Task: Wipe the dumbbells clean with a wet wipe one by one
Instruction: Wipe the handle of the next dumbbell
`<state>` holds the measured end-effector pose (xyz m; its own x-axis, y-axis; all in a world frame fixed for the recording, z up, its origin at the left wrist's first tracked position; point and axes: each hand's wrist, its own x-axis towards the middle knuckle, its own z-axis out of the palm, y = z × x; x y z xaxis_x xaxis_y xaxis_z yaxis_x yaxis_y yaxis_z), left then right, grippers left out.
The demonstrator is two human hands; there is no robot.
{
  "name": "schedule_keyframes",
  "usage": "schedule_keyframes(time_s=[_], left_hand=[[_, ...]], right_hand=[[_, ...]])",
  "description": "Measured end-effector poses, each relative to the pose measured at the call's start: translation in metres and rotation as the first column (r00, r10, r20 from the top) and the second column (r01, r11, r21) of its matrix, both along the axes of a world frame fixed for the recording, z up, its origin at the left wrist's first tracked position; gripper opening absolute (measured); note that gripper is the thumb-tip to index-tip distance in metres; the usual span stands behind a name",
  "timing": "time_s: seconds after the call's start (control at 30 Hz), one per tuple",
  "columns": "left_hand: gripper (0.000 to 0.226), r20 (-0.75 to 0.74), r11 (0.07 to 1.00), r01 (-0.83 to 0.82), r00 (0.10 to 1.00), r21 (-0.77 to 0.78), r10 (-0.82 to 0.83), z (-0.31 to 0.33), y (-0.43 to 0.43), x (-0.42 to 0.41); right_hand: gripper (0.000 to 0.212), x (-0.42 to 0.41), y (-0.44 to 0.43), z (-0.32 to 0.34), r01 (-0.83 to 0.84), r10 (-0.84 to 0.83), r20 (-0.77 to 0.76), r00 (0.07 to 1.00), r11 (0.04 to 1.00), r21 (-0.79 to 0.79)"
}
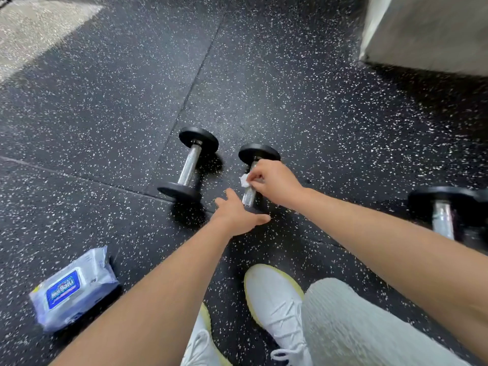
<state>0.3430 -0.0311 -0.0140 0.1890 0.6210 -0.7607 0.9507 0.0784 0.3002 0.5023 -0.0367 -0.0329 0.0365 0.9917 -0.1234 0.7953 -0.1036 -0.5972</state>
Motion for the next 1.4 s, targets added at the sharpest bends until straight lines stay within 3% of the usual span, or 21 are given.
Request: schedule_keyframes(time_s=[0.07,0.13,0.27,0.33,0.5,0.57,0.77,1.0,1.23,1.3,1.4], left_hand=[[0.142,-0.009,1.000,0.010,1.000,-0.013,-0.010,-0.001,0.002,-0.001],[0.139,-0.014,0.999,0.010,1.000,-0.037,-0.010,-0.002,0.006,-0.002],[0.122,0.006,0.992,-0.059,0.998,-0.113,0.060,-0.004,0.015,0.001],[0.118,0.013,0.991,-0.065,0.998,-0.115,0.067,-0.004,0.016,0.002],[0.122,0.004,0.992,-0.064,0.998,-0.105,0.065,-0.005,0.014,0.001],[0.128,0.001,0.995,-0.057,0.998,-0.087,0.058,-0.004,0.013,0.003],[0.134,0.001,0.998,-0.043,0.999,-0.040,0.043,-0.010,0.012,0.004],[0.139,-0.004,0.998,-0.060,0.998,-0.027,0.059,-0.009,0.006,0.007],[0.130,0.012,0.997,-0.078,0.997,0.016,0.078,-0.014,0.004,0.006],[0.135,0.017,0.997,-0.074,0.997,-0.002,0.074,-0.011,0.004,0.006],[0.138,0.001,0.998,-0.063,0.998,0.003,0.063,-0.009,0.001,0.007]], right_hand=[[0.014,0.005,0.007,-0.003,0.132,-0.132,-0.020,0.991,0.991,0.001],[0.013,0.002,0.002,-0.004,0.140,-0.142,-0.053,0.989,0.990,-0.031],[0.011,-0.010,-0.024,-0.003,-0.119,0.105,-0.111,0.988,0.985,-0.127],[0.010,-0.007,-0.021,-0.004,-0.164,0.153,-0.098,0.983,0.979,-0.121],[0.012,0.005,0.004,-0.007,0.101,-0.101,-0.047,0.994,0.995,0.002],[0.012,0.006,0.000,-0.010,0.134,-0.133,-0.043,0.990,0.991,0.027],[0.009,-0.002,-0.028,-0.009,-0.160,0.156,-0.070,0.985,0.985,-0.062],[0.012,0.002,-0.003,-0.010,0.140,-0.139,-0.023,0.990,0.990,0.035],[0.008,0.004,-0.028,-0.008,-0.169,0.159,-0.108,0.981,0.981,-0.091],[0.009,0.010,-0.017,-0.007,-0.120,0.118,-0.058,0.991,0.992,-0.033],[0.013,0.017,0.000,-0.006,0.094,-0.093,-0.014,0.996,0.995,0.040]])
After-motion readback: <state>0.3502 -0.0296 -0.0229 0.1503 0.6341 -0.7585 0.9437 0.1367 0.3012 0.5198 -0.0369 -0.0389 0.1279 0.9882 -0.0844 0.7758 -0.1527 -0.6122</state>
